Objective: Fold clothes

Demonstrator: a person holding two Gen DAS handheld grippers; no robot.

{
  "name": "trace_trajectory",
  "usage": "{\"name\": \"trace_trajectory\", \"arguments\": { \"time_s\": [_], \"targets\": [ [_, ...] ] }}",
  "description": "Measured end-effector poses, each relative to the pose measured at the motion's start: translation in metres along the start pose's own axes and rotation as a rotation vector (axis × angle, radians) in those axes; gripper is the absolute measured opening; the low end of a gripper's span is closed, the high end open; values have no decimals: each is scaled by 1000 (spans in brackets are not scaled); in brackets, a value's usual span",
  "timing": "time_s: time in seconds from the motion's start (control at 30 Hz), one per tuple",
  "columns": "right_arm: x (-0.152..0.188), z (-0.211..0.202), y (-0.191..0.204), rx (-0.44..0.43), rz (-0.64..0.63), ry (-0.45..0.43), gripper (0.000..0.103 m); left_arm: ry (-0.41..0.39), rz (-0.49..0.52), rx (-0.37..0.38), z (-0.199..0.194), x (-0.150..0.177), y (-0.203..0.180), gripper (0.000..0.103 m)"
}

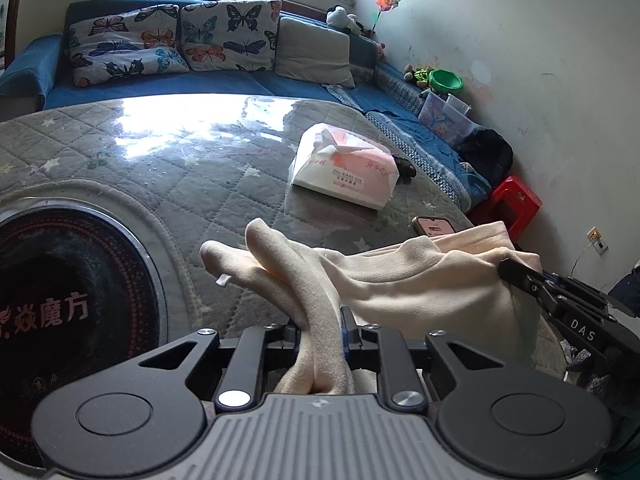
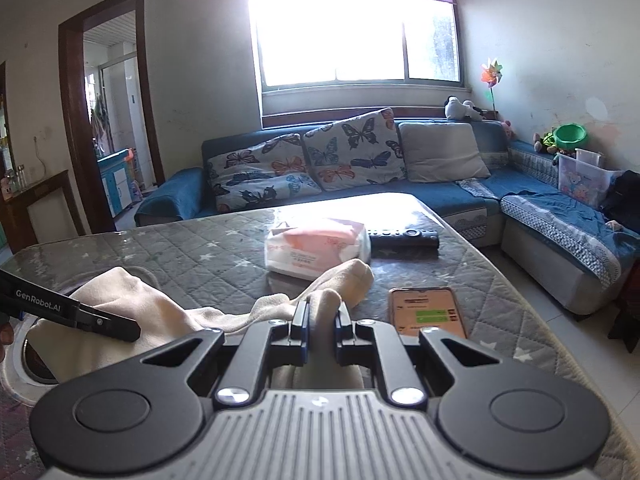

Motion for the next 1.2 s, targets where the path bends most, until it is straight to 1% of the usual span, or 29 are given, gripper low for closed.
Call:
{"name": "trace_trajectory", "arguments": {
  "time_s": [0.23,0.6,1.07,1.2],
  "targets": [
    [-2,4,-3,11,-4,-3,11,0,1,-5,6,-6,1,19],
    [3,11,-2,24,-18,13,11,23,8,-31,13,-2,5,19],
    [11,24,-8,68,-41,38,11,32,-6,-46,18,0,15,19],
    [16,31,-10,90,-55,55,11,36,-13,-52,18,2,18,20]
  ]
}}
Point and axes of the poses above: each gripper's, at about its wrist camera, not at the fingertips, and z roughly the way its jaws point, y to its left, x to its underside, the point moved 10 cm from there along z, roughly the way its jaws point, and after that the axes turned 15 degrees about x, right-handed, at the moved point
